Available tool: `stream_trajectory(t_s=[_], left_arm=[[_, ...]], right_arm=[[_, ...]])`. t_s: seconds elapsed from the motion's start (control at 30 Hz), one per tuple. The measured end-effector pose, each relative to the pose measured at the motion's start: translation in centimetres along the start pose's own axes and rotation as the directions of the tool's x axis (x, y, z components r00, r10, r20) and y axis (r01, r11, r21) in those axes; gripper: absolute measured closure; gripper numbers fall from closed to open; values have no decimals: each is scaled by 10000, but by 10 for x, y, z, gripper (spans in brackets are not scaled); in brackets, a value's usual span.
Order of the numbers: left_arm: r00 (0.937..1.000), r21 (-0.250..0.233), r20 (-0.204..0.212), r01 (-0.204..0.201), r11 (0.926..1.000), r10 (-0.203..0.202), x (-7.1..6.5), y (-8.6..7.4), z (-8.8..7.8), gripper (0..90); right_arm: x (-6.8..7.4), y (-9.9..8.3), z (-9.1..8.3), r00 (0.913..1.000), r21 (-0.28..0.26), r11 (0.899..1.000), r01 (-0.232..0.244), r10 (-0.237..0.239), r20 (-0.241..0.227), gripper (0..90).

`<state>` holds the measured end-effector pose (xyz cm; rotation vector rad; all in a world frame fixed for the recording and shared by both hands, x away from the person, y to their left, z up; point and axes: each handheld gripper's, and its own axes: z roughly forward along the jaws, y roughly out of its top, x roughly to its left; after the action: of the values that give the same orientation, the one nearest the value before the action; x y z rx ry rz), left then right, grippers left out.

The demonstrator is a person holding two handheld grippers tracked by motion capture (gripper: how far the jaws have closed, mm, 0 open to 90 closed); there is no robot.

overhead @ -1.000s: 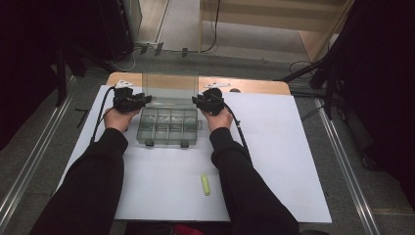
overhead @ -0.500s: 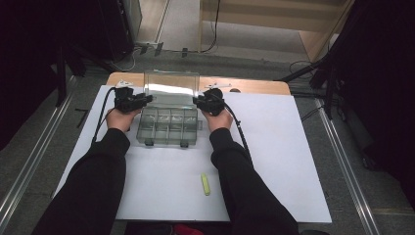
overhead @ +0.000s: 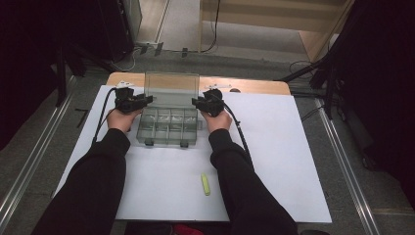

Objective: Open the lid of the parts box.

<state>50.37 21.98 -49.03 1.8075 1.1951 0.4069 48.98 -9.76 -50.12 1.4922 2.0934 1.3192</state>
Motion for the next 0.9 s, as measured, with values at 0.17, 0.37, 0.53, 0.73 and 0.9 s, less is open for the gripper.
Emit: stream_trajectory(t_s=[0.17,0.37,0.53,0.73,0.9], left_arm=[[10000,18,55,26,10000,-27,0,-2,2,554],[9996,35,168,211,9998,-211,1,-3,4,534],[9999,56,72,93,9999,-94,1,-4,5,512],[10000,158,19,78,9998,-78,2,-5,6,501],[9999,191,-92,-116,9997,118,0,-5,7,494]], right_arm=[[0,-2,2,9999,65,9999,-145,145,-78,623],[0,-3,4,9998,146,9998,-145,147,-99,588],[0,-4,5,9996,205,9995,-231,234,-164,571],[0,-6,7,9995,365,9991,-232,240,-206,528],[0,-7,9,9987,453,9980,-437,447,-227,516]])
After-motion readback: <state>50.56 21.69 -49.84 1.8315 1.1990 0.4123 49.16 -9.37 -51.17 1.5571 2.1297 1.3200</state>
